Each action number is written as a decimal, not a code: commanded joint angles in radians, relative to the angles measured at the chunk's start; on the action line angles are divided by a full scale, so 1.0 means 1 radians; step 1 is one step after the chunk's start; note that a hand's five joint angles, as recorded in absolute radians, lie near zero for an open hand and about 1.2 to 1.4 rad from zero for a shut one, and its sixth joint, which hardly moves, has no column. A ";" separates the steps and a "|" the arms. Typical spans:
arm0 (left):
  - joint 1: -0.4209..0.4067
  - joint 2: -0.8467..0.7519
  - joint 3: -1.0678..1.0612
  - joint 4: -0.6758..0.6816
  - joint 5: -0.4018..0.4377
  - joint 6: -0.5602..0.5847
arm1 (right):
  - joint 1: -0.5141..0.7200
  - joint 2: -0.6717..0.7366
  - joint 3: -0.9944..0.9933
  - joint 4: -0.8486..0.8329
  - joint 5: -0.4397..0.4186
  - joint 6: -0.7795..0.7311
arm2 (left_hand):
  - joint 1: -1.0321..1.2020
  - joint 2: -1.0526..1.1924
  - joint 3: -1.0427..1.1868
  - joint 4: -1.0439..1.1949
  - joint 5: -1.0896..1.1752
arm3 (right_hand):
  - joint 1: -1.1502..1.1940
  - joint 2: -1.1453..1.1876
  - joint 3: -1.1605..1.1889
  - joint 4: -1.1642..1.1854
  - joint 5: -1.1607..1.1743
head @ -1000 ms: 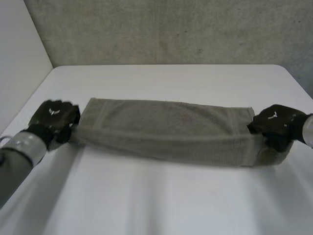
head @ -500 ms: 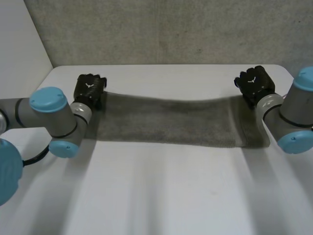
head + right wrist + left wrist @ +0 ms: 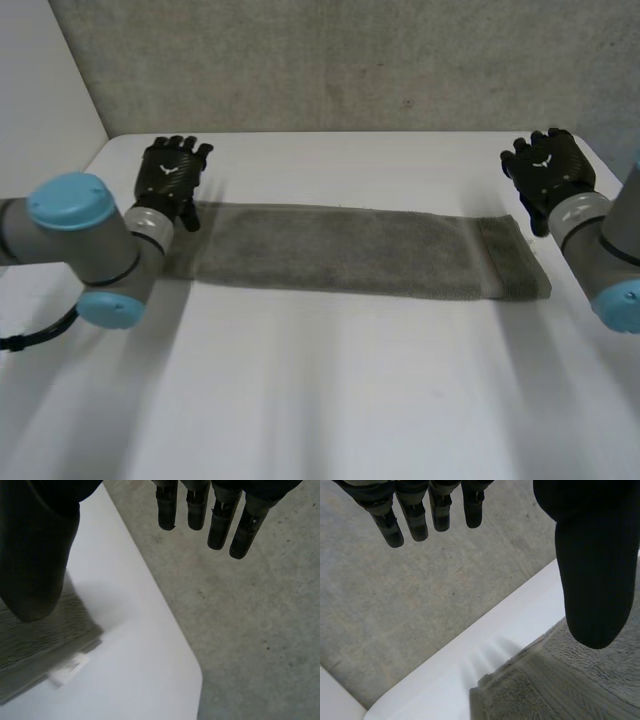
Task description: Fold the towel.
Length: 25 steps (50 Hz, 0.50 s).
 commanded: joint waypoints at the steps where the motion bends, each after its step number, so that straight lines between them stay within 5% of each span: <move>1: 0.007 0.221 -0.254 -0.003 0.005 -0.082 | -0.029 -0.060 0.069 0.193 -0.019 0.144 | 0.004 0.009 0.007 0.008 -0.026 | 0.054 0.042 0.045 0.028 0.053; 11: -0.004 0.352 -0.452 0.005 0.011 -0.279 | -0.142 -0.039 0.164 0.190 -0.231 0.312 | 0.004 0.009 0.007 0.008 -0.026 | 0.189 0.177 0.180 0.163 0.188; 25: -0.007 0.361 -0.517 0.053 0.006 -0.288 | -0.185 0.066 0.170 0.058 -0.235 0.306 | 0.004 0.009 0.007 0.008 -0.026 | 0.327 0.315 0.318 0.301 0.326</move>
